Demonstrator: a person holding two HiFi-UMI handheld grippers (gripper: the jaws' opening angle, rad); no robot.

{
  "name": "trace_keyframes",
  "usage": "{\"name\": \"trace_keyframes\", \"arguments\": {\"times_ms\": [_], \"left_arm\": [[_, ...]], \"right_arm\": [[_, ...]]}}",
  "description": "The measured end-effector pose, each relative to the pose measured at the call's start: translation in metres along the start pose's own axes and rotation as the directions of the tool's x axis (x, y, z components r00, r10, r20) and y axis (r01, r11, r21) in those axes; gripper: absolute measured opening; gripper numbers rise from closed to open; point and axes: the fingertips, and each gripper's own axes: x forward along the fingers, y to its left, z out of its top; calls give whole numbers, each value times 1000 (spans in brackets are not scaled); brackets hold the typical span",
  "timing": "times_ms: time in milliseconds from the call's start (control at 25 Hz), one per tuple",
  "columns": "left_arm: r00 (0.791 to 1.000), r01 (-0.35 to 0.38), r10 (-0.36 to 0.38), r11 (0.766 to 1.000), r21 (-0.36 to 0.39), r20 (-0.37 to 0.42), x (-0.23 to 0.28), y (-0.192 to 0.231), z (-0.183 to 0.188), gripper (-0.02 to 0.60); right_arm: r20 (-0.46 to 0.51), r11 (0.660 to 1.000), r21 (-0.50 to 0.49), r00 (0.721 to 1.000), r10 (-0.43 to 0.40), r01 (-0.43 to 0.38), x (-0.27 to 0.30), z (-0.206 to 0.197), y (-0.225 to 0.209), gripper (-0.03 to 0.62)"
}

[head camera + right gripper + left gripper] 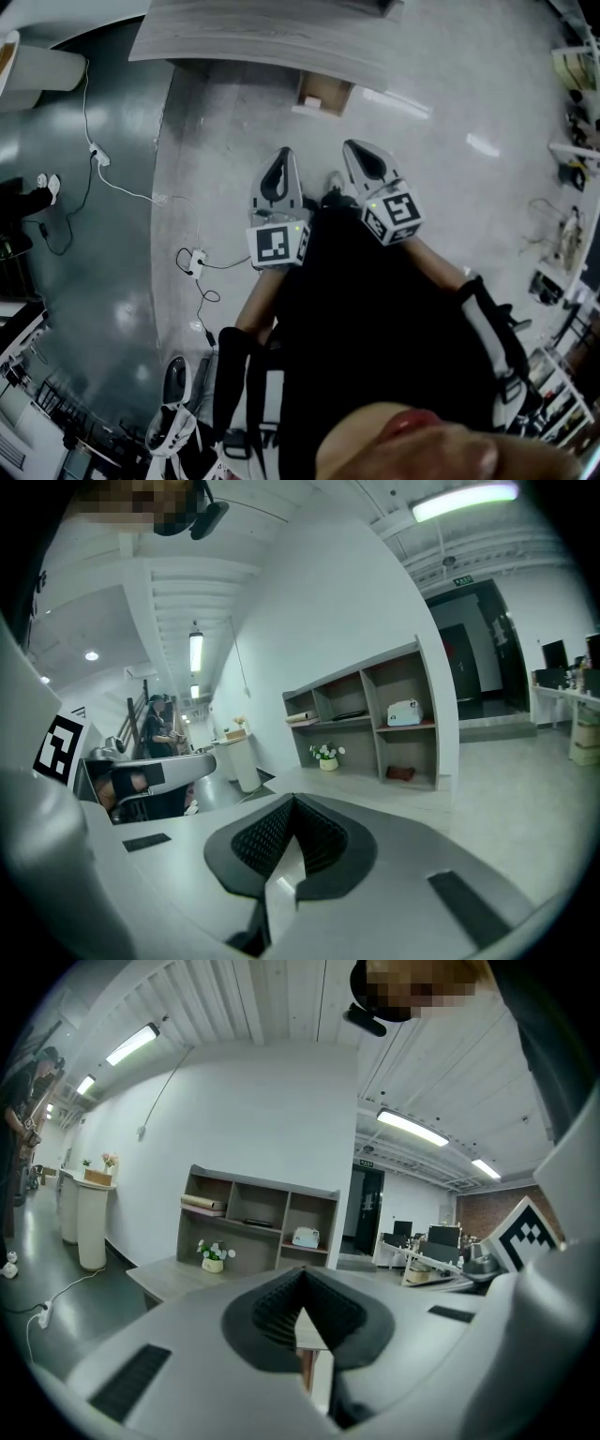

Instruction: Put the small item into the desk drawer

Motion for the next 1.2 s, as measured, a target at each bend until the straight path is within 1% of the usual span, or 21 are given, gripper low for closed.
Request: {"name": "trace_keyframes", "arguments": {"times_ms": [280, 480, 600, 960, 1040, 1200], "left_arm": [[1000, 12, -12, 1000, -3, 0, -4, 2, -1, -2], [1000, 19, -19, 1000, -2, 3, -9, 1, -1, -2], [1000, 25, -25, 1000, -2, -2, -11, 1, -5, -2], [1000, 28, -28, 1000, -10, 2, -16, -2, -5, -2], [1000, 28, -28, 1000, -11, 0, -17, -3, -5, -2], [1000, 28, -28, 1000, -12, -1, -19, -5, -8, -2]], "right_arm": [[3, 1000, -5, 1000, -5, 5, 0, -1, 6, -2], [17, 1000, -15, 1000, 12, -12, -3, 4, 14, -2], [24, 1000, -14, 1000, 11, -11, -4, -1, 14, -2], [16, 1000, -20, 1000, 13, -13, -8, -1, 18, -2], [19, 1000, -10, 1000, 15, -15, -9, -1, 18, -2], [22, 1000, 25, 1000, -8, 7, -14, -9, 15, -2]]}}
